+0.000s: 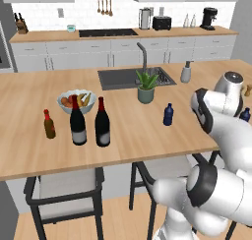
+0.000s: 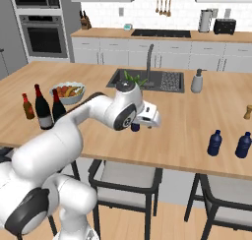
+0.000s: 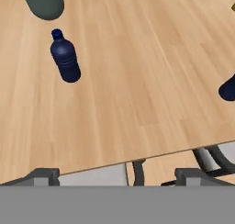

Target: Move the plastic bottles in the middle to the plastics group, and the glass bottles in the middle to the glass group.

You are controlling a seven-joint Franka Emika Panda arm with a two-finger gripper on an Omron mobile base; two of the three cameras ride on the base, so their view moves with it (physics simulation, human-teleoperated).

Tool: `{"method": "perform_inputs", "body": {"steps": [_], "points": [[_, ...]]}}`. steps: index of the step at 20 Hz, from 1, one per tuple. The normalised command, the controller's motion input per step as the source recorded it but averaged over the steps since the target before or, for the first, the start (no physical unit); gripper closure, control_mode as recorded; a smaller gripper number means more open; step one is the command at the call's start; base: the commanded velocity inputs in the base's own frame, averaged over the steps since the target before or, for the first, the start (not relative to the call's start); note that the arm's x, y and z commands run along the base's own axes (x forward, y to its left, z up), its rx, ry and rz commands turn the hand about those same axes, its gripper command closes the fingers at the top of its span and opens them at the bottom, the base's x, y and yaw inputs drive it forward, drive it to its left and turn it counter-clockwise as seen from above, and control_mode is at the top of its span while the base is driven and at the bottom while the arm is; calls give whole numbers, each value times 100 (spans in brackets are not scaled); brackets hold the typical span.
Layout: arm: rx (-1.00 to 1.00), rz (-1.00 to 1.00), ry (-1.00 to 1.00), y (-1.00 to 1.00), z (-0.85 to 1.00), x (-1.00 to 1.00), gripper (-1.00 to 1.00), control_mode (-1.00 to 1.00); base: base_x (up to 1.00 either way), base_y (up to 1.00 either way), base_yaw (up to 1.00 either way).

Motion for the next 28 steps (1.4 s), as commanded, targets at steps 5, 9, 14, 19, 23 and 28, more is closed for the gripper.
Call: {"method": "perform_inputs", "body": {"steps": [5,9,14,19,23,28], "points": [[21,-6,-5,54,0,42,-100,-100,0,0,0],[1,-13,0,49,0,71,-100,-100,0,0,0],[-2,-11,1,38,-5,61,-100,-100,0,0,0],[-1,-2,1,16,-31,55,-100,-100,0,0,0],[-2,0,3,1,-37,51,-100,-100,0,0,0],[-1,0,1,-10,-20,43,-100,-100,0,0,0]]}}
